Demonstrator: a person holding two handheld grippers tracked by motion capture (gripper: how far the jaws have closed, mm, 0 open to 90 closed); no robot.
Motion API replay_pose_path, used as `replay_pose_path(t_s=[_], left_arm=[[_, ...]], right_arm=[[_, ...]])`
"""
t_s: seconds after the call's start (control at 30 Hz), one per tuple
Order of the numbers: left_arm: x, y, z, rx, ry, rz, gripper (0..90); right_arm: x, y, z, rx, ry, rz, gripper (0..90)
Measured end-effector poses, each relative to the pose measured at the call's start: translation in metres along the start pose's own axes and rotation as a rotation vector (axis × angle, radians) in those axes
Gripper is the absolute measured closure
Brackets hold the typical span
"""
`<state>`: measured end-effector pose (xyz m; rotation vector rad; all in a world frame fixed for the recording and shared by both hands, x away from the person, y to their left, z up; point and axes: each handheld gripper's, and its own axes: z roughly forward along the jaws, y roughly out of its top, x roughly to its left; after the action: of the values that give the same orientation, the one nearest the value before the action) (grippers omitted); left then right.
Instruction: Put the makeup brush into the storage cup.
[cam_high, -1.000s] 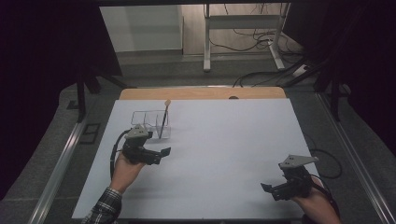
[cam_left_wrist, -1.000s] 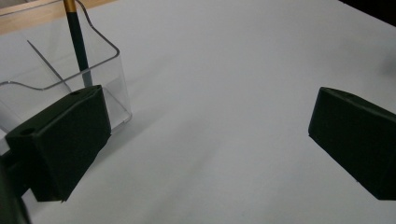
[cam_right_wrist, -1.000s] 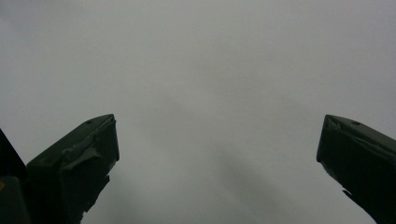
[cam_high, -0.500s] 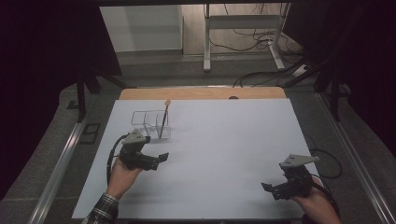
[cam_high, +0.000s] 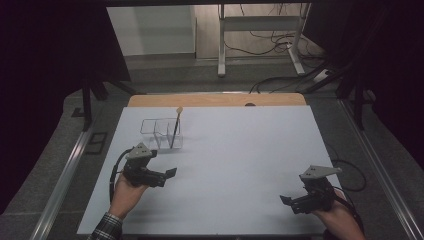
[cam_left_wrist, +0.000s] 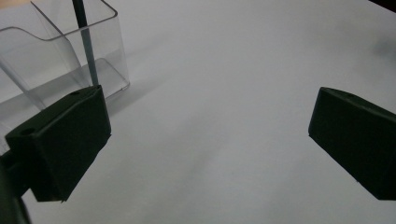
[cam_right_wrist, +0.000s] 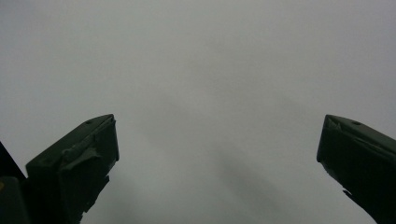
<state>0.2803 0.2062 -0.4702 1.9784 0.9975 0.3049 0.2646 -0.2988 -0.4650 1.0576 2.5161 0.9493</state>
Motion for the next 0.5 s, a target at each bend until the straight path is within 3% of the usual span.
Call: replay_pose_path(t_s=[0.5], left_arm=[[0.002, -0.013, -0.010, 0.025, 0.020, -0.016, 0.0]], right_arm=[[0.000, 0.000, 0.000, -0.001, -0.003, 0.005, 0.0]])
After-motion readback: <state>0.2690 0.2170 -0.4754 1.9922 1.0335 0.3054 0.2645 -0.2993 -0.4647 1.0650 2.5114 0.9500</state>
